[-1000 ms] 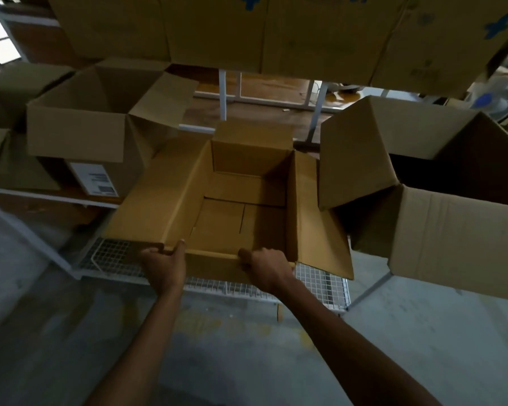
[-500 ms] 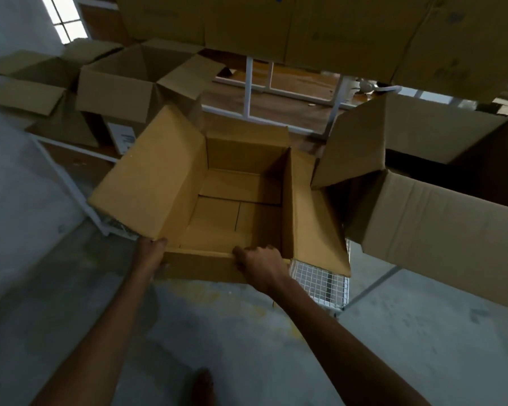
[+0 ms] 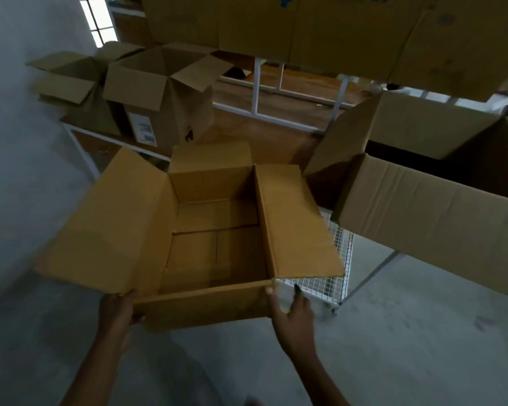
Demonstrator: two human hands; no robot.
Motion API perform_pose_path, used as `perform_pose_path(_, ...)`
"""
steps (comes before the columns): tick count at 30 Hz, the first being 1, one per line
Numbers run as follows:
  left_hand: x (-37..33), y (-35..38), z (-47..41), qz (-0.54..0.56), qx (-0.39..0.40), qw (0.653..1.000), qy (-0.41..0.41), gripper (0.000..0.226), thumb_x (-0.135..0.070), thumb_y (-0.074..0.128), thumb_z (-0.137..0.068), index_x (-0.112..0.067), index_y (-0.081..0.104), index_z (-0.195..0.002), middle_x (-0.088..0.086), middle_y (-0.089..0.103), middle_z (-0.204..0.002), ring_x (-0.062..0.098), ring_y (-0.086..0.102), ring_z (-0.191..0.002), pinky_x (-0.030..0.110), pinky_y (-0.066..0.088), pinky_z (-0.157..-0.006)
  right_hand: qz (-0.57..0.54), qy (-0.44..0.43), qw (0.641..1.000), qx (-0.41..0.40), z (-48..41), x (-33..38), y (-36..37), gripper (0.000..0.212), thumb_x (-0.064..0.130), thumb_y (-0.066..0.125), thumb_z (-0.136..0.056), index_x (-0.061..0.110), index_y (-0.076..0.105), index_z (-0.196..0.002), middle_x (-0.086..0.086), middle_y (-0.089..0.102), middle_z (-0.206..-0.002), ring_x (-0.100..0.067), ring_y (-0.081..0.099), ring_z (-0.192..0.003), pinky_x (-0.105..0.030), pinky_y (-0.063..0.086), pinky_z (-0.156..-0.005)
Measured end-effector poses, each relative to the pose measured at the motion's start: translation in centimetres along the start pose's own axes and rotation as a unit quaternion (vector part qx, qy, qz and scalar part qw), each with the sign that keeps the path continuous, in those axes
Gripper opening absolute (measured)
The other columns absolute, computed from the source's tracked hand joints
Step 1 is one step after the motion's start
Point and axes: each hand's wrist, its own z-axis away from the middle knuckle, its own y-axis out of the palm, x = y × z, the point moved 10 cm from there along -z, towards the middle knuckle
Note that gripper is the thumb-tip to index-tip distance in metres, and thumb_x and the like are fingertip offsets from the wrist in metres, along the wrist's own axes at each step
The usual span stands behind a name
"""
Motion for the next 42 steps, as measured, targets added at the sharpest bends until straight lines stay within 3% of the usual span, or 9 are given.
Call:
perform_pose_path(2, 1.6, -1.6, 0.7, 0.000, -0.002, 1.000, -0.016, 0.037, -0.003, 0.062, -0.097, 0.008, 0.056, -0.132, 0.014, 0.054, -0.115, 0.029, 0.052, -0.085, 0.020, 0.045, -0.029, -0.066, 0.044, 0.994, 0.069, 0.4, 0.9, 2.6, 0.106, 0.093, 0.050, -0.072, 0.026, 0.036, -0.153, -0.006, 0.047, -0.150, -0.030, 0.048, -0.136, -0.056, 0.047, -0.107)
perform_pose_path(6, 3.4, -5.2, 2.0, -0.012, -0.010, 1.000, -0.021, 0.032, -0.002, 0.060, -0.098, 0.012, 0.058, -0.127, 0.015, 0.057, -0.103, 0.030, 0.052, -0.079, 0.021, 0.045, -0.029, -0.135, 0.076, 0.984, 0.091, 2.7, 3.4, 5.1, 0.027, 0.056, 0.062, -0.094, 0.030, 0.053, -0.098, -0.001, 0.059, -0.107, -0.012, 0.055, -0.093, -0.043, 0.051, -0.098)
perform_pose_path(9, 3.7, -8.1, 2.6, -0.039, -0.024, 0.999, -0.002, 0.033, -0.003, 0.059, -0.098, 0.006, 0.059, -0.130, 0.014, 0.058, -0.109, 0.032, 0.056, -0.088, 0.027, 0.050, -0.034, -0.124, 0.083, 0.984, 0.092, 4.3, 3.6, 6.2, 0.013, 0.033, 0.057, -0.100, 0.024, 0.049, -0.095, -0.006, 0.057, -0.098, -0.021, 0.054, -0.092, -0.043, 0.048, -0.091)
perform_pose_path(15, 1.5, -12.9, 3.8, -0.039, -0.032, 0.998, 0.044, 0.024, -0.003, 0.060, -0.095, 0.001, 0.066, -0.118, 0.010, 0.062, -0.098, 0.025, 0.057, -0.083, 0.033, 0.042, -0.066, -0.072, -0.074, 0.993, 0.049, 7.3, 7.8, 6.4, 0.018, 0.027, 0.041, -0.078, 0.012, 0.045, -0.069, -0.002, 0.041, -0.062, -0.017, 0.038, -0.058, -0.026, 0.029, -0.055)
perform_pose_path(22, -1.5, -14.7, 5.0, -0.002, 0.020, 0.995, 0.098, 0.022, -0.004, 0.064, -0.094, -0.011, 0.068, -0.114, 0.008, 0.068, -0.110, 0.025, 0.063, -0.099, 0.029, 0.047, -0.073, -0.086, -0.077, 0.991, 0.062, 11.0, 8.9, 4.3, 0.027, -0.003, 0.044, -0.093, 0.014, 0.054, -0.074, -0.001, 0.051, -0.067, -0.016, 0.045, -0.061, -0.028, 0.031, -0.057)
perform_pose_path(27, -6.3, -14.3, 7.3, 0.021, 0.041, 0.982, 0.182, 0.024, -0.006, 0.066, -0.094, -0.007, 0.071, -0.117, 0.006, 0.071, -0.111, 0.021, 0.064, -0.103, 0.033, 0.048, -0.090, -0.142, -0.108, 0.984, 0.016, 11.8, 10.1, 0.6, 0.019, 0.018, 0.049, -0.100, 0.015, 0.058, -0.083, -0.017, 0.060, -0.082, -0.023, 0.054, -0.075, -0.037, 0.039, -0.069)
perform_pose_path(35, -12.5, -9.0, 10.8, 0.070, 0.084, 0.966, 0.233, 0.023, -0.014, 0.065, -0.098, 0.003, 0.067, -0.114, 0.007, 0.062, -0.102, 0.018, 0.055, -0.094, 0.028, 0.039, -0.074, -0.243, -0.115, 0.946, -0.179, 12.4, 12.5, -9.6, 0.054, 0.061, 0.038, -0.102, 0.016, 0.064, -0.115, -0.004, 0.065, -0.101, -0.019, 0.060, -0.090, -0.036, 0.048, -0.077)
perform_pose_path(39, -15.9, -5.2, 14.1, 0.097, 0.102, 0.955, 0.262, 0.036, -0.024, 0.069, -0.095, -0.004, 0.062, -0.124, 0.005, 0.065, -0.123, 0.022, 0.059, -0.111, 0.033, 0.045, -0.099, -0.264, -0.145, 0.918, -0.259, 13.4, 13.2, -15.0, 0.041, 0.050, 0.040, -0.106, 0.024, 0.055, -0.078, 0.000, 0.055, -0.072, -0.012, 0.053, -0.063, -0.029, 0.042, -0.062)
perform_pose_path(42, -18.1, -1.2, 17.1, 0.108, 0.139, 0.946, 0.271, 0.014, -0.018, 0.064, -0.100, -0.016, 0.062, -0.113, 0.004, 0.063, -0.115, 0.017, 0.054, -0.107, 0.031, 0.040, -0.095, -0.283, -0.154, 0.897, -0.303, 13.5, 12.4, -19.2, 0.039, 0.050, 0.040, -0.106, 0.021, 0.061, -0.089, 0.002, 0.059, -0.077, -0.012, 0.057, -0.069, -0.030, 0.045, -0.064)
